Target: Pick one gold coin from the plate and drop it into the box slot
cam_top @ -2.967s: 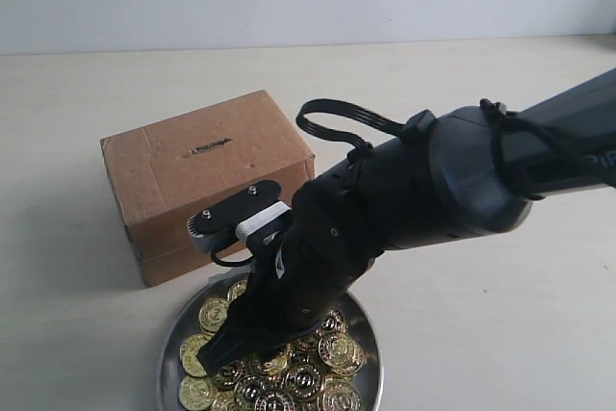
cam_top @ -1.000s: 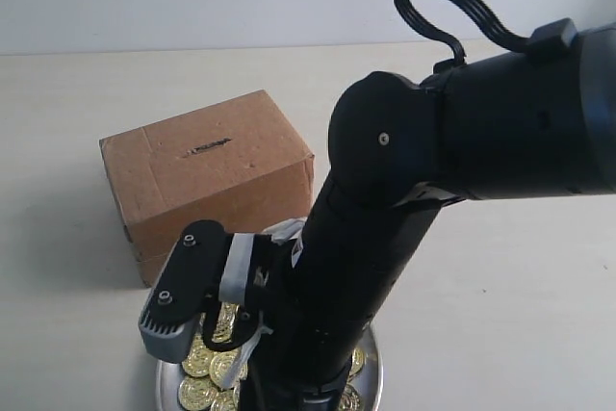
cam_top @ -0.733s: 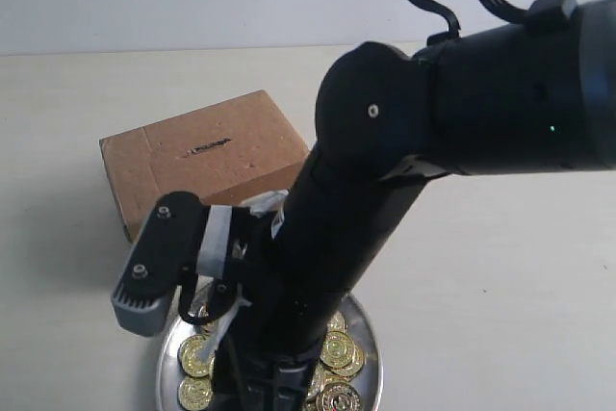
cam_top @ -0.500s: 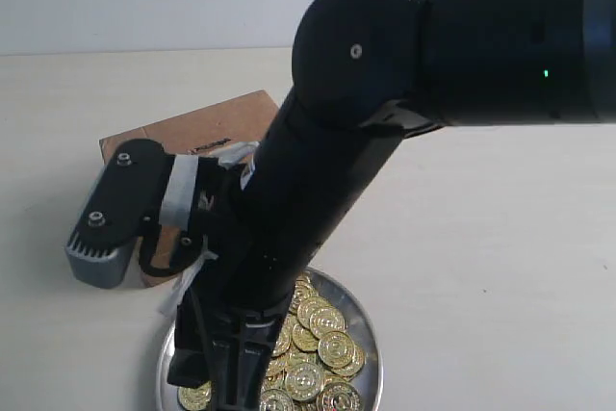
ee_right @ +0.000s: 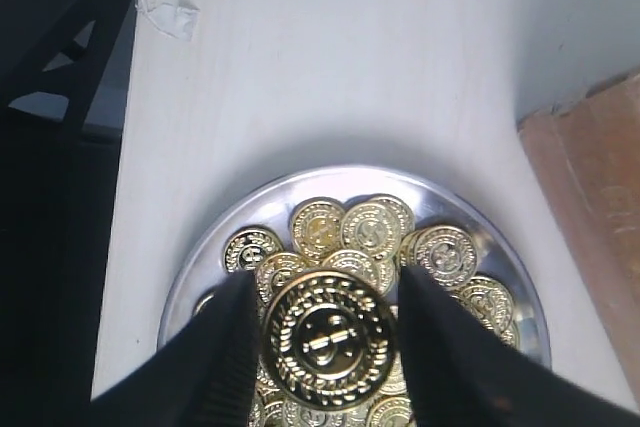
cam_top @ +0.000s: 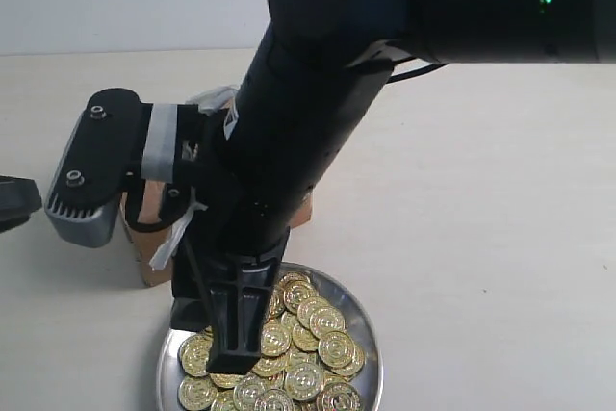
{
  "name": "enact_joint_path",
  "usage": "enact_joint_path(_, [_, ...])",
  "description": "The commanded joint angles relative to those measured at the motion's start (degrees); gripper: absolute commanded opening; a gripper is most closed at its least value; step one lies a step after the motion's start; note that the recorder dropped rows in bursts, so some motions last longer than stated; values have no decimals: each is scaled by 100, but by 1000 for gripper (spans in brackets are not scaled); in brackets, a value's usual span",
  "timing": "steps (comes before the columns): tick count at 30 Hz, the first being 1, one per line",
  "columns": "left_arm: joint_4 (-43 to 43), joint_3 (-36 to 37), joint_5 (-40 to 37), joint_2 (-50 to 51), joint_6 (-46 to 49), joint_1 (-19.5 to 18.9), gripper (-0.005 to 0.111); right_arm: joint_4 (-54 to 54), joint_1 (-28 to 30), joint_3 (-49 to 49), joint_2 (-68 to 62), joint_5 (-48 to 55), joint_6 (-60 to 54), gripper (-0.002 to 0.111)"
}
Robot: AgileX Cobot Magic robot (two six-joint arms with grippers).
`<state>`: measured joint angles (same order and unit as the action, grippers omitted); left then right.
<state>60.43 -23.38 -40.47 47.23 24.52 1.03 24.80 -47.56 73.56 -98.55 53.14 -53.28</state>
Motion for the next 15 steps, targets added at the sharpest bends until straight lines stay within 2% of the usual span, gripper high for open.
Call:
enact_joint_path(1, [34,-298,-454,679,453,38,35,-107,26,148,55,34,96,32])
enact_joint_path(5, [288,-533,-984,1133,727,38,44,-118,26,226,55,8,109,32])
enact_joint_path(10, [636,-745,-1845,1509,1097,38,45,-204,26,230,55,-151,141,32])
enact_joint_path(15, [870,-753,-2181,1794,1331,38,45,-265,26,230,55,-404,381,32])
